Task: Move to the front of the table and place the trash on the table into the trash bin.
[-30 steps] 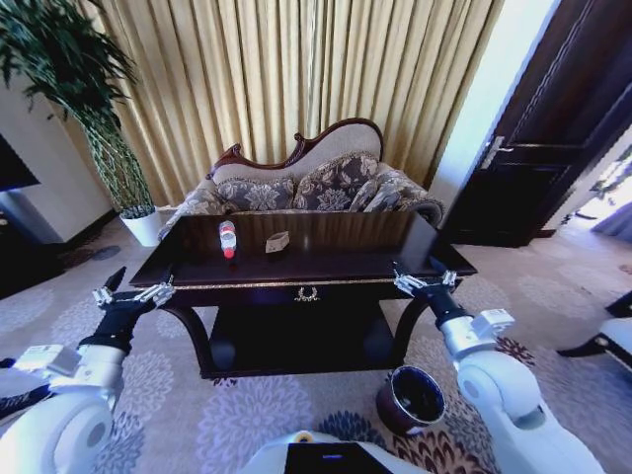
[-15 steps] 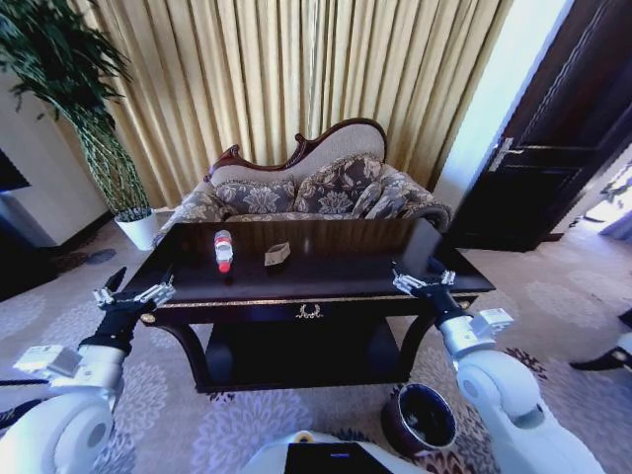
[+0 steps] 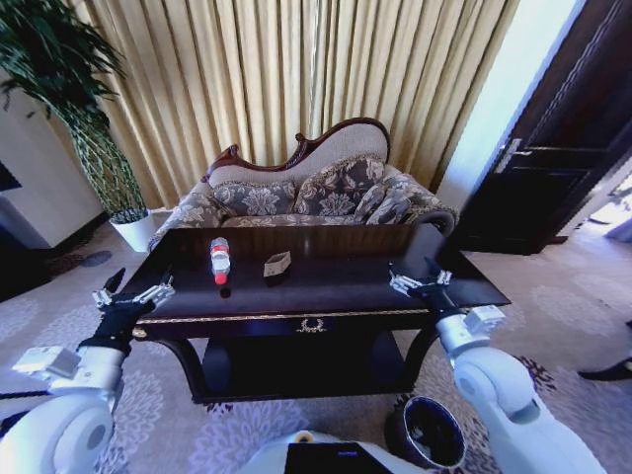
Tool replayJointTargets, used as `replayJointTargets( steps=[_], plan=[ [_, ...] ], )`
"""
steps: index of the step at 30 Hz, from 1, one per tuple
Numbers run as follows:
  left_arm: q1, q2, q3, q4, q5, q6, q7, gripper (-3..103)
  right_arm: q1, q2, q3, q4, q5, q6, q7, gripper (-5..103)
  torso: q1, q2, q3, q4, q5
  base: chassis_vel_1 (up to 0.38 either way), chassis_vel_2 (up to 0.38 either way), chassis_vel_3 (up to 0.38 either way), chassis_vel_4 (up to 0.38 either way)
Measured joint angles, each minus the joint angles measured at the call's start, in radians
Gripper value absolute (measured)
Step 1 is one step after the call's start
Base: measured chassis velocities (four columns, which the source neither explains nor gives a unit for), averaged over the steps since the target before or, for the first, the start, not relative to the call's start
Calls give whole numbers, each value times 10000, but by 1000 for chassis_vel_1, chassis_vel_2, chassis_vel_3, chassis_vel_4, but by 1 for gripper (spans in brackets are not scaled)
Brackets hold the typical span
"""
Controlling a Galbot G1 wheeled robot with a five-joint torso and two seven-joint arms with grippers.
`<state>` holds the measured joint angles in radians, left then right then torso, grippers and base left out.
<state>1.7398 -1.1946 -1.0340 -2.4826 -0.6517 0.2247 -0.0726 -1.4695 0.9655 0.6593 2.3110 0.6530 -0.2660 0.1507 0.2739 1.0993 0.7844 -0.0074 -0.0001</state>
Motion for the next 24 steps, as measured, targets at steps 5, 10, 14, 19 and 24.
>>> replayJointTargets(
  steps=[5,10,14,19,24],
  plan=[
    [83,-53,7,-69,2,-4,-32,100,516,-846,-165,-107,1469,-247,4,100,0,-1,1,0,-2,0,0,0,0],
    [196,-73,-17,-166,4,-6,-147,100,1412,-1656,-758,-543,2406,-417,-20,100,1,-1,2,0,1,0,0,0,0],
    [334,-62,-49,-172,4,-7,-244,100,2550,-2679,-1666,-1172,3094,-523,-432,100,1,-1,2,2,0,0,0,0,0],
    [445,-181,-7,-174,28,-7,-279,100,3219,-3340,-2388,-1506,3374,-497,-877,100,2,-1,2,-2,-1,0,0,0,0],
    [617,-298,76,-175,62,5,-372,100,5106,-3657,-3923,-2164,3686,-313,-1193,100,1,-1,2,2,-2,0,0,0,0]
  ],
)
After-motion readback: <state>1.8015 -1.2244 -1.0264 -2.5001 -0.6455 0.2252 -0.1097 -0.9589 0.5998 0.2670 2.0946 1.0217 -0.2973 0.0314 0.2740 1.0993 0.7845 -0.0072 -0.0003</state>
